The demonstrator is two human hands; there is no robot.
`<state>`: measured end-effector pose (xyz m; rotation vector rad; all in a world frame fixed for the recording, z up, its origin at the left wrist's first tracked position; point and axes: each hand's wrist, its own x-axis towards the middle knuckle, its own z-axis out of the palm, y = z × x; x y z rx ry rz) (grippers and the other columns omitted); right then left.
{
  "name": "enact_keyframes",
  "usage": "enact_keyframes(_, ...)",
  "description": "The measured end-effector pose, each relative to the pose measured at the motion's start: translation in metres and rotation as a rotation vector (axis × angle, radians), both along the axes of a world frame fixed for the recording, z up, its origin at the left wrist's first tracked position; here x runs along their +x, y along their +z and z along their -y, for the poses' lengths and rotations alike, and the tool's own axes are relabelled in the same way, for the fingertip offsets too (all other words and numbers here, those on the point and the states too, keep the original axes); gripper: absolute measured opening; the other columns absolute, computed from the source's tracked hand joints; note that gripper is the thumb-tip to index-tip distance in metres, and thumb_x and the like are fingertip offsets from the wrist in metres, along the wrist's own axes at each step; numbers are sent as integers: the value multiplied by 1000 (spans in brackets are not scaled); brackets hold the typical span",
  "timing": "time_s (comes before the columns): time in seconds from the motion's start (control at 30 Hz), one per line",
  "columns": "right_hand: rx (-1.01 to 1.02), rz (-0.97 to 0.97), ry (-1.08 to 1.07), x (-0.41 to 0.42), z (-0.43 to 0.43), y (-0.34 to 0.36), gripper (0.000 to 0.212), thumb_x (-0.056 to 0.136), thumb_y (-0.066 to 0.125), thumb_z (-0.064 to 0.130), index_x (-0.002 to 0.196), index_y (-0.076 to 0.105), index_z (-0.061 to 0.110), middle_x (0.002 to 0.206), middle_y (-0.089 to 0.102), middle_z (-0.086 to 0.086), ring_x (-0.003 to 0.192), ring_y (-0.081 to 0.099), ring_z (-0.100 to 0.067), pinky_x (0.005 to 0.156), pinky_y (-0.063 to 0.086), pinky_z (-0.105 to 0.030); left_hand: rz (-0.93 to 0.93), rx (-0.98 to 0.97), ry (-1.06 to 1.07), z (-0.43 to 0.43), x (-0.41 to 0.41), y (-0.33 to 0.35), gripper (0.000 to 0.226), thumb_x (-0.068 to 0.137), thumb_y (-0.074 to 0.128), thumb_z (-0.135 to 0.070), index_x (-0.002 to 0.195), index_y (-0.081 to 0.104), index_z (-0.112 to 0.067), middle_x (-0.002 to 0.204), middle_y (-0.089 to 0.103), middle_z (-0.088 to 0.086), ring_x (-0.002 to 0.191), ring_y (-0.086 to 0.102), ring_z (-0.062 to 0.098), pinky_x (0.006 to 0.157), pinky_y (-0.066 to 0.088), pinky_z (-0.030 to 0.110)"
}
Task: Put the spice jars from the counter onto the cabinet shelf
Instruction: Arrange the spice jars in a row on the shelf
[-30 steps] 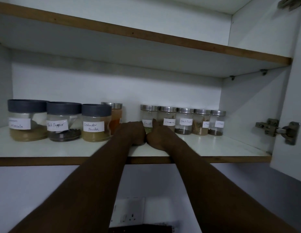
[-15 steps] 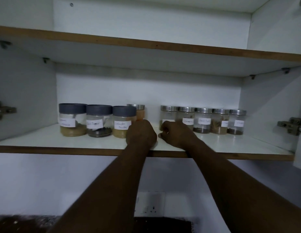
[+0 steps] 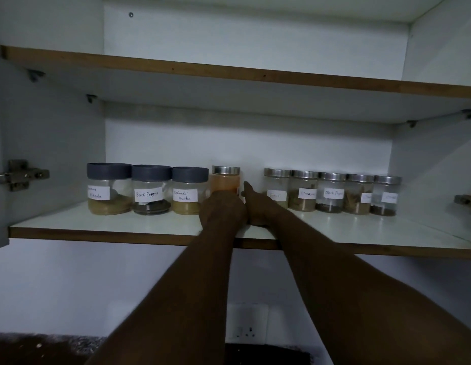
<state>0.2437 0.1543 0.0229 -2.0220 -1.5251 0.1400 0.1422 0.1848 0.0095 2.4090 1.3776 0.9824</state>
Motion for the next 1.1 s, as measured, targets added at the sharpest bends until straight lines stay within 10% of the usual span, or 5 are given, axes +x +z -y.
enact_keyframes(0.37, 347, -71, -61, 14, -7, -10, 74, 84, 76, 21, 147, 39, 17, 118, 71, -5, 114, 64, -23, 81, 42, -28, -233, -36, -176, -43, -7, 11, 42, 90, 73, -23, 128, 61, -10, 121, 65, 11, 114, 62, 25, 103, 50, 41)
enact_keyframes(0.73, 218, -106, 25, 13, -10, -13, 90, 87, 75, 27, 157, 19, 21, 138, 58, -15, 123, 58, -33, 94, 47, -36, -107, 139, -137, -38, -7, 1, 40, 91, 70, -34, 121, 58, -10, 114, 66, 9, 102, 65, 24, 84, 50, 30)
enact_keyframes(1.1, 396, -54, -109, 13, 2, -11, 70, 80, 81, 31, 137, 45, 14, 126, 66, -10, 113, 64, -27, 91, 53, -36, -139, 159, -164, -37, -6, 4, 28, 95, 63, -33, 115, 64, -13, 109, 69, 7, 98, 66, 22, 88, 54, 34)
